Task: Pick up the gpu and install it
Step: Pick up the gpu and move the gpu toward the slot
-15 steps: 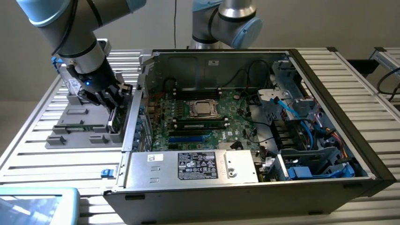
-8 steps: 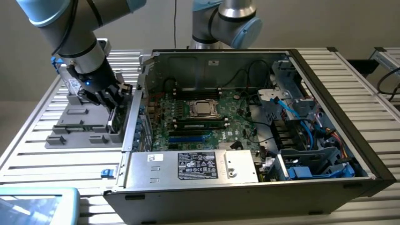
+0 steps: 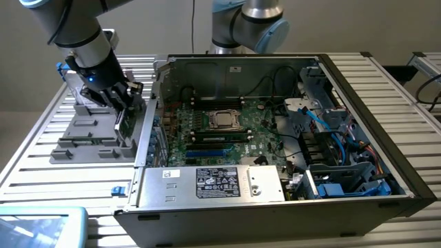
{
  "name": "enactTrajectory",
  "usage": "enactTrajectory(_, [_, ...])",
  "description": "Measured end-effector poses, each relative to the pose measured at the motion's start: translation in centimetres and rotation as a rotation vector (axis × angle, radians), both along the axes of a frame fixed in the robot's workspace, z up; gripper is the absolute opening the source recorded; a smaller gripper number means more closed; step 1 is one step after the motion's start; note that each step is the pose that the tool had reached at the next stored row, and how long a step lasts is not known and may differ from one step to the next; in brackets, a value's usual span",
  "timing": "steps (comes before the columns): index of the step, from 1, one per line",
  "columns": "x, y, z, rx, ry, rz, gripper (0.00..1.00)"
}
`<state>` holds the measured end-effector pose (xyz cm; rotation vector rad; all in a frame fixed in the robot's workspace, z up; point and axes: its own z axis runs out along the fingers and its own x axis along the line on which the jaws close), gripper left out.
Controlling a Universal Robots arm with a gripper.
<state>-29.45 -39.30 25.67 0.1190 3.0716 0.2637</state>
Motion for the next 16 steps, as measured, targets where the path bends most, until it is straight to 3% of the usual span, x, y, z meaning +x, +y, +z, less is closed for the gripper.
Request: enactTrajectory(16, [0.0, -0.05, 7.29, 0.0001, 0.0001, 0.000, 0.29])
